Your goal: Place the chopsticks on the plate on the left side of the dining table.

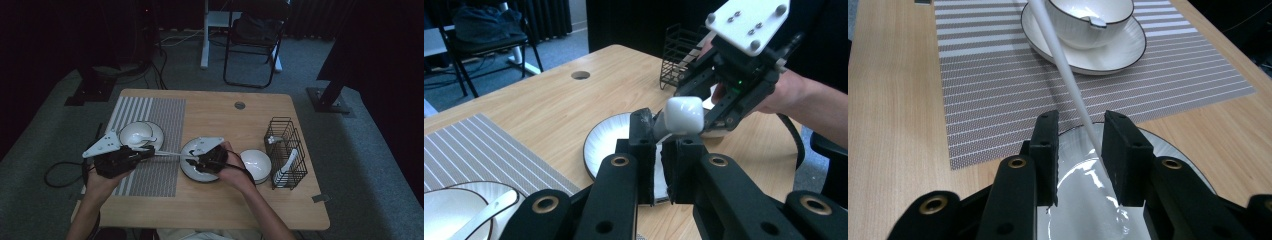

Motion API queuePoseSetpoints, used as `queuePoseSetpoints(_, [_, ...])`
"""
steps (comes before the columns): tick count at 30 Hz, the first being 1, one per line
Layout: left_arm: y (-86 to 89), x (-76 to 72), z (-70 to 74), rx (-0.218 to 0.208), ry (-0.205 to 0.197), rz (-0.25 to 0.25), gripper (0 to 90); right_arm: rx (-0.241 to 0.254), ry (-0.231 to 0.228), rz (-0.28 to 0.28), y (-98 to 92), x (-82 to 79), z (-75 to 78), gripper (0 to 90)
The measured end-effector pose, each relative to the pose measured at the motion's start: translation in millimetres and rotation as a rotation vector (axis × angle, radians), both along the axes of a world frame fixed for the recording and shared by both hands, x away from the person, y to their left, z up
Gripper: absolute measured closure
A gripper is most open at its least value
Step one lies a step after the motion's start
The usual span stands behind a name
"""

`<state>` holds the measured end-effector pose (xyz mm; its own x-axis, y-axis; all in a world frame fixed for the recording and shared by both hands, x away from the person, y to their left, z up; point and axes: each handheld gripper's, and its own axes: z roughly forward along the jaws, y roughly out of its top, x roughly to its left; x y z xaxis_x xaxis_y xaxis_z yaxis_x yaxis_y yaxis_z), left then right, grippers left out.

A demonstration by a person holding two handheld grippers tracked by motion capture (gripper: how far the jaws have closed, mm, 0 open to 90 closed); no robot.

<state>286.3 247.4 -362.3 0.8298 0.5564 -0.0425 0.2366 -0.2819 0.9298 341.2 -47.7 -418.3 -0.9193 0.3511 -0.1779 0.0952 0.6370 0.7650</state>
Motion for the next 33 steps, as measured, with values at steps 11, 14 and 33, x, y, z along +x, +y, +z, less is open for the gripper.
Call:
queuePoseSetpoints(11, [-5.5, -0.9, 2.9, -0.015, -0.001, -0.038, 84.6, -0.035, 0.018, 0.005, 4.6, 3.1, -9.4, 70.1])
queuePoseSetpoints(14, [-5.9, 0.0, 2.9, -0.02, 0.001, -0.046, 84.6, -0.047, 0.019, 0.01, 6.2, 2.5, -11.6, 72.5])
queuePoseSetpoints(33, [-2.8, 4.5, -3.7, 0.02, -0.042, 0.118, 71.9, -0.046, 0.005, 0.088, 7.5, -10.3, -13.6, 86.5])
